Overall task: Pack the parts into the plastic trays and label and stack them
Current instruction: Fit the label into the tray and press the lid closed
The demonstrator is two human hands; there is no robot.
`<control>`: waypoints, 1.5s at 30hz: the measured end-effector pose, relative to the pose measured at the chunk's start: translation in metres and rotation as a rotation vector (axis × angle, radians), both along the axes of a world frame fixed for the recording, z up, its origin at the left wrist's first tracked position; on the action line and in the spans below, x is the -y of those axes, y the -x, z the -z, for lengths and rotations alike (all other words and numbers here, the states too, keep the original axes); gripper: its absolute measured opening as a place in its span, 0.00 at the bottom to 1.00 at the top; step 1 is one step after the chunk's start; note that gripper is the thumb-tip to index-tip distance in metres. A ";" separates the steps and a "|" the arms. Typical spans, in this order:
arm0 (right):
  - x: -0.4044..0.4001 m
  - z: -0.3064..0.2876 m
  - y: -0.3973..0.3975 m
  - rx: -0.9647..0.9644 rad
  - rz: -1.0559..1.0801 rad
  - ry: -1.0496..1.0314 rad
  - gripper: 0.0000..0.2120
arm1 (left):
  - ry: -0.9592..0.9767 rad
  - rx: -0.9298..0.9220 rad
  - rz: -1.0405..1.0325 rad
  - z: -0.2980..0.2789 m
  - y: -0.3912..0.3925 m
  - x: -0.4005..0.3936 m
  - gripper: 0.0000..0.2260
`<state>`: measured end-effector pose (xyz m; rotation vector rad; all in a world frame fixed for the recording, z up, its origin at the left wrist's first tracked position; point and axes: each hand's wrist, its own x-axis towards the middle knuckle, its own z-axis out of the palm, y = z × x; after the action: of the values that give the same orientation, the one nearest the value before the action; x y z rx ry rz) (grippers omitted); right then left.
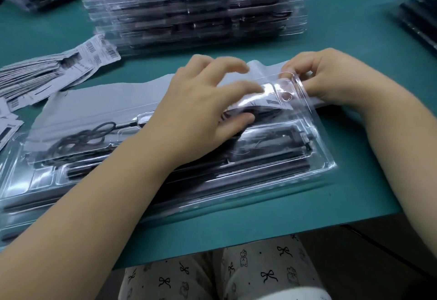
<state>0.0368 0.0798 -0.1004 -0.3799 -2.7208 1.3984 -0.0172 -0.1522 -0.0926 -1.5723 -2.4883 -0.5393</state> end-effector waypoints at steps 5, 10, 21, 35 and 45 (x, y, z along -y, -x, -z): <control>-0.003 -0.002 -0.002 -0.002 -0.100 0.036 0.10 | -0.009 0.056 0.089 -0.003 -0.001 0.006 0.12; -0.008 -0.006 -0.004 0.110 -0.229 0.021 0.18 | 0.026 0.079 -0.042 -0.004 0.004 0.016 0.19; -0.001 0.004 0.004 -0.010 -0.128 -0.049 0.09 | 0.013 0.256 -0.011 -0.002 0.008 0.017 0.16; -0.017 -0.004 0.001 -0.180 0.065 0.247 0.17 | 0.107 0.299 -0.026 -0.002 0.013 0.017 0.17; -0.001 -0.016 -0.012 -0.001 0.012 -0.025 0.09 | 0.000 0.271 -0.014 -0.002 0.011 0.018 0.25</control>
<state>0.0489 0.0812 -0.0848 -0.3939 -2.7277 1.3595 -0.0277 -0.1705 -0.0906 -1.5741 -2.6874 -0.7984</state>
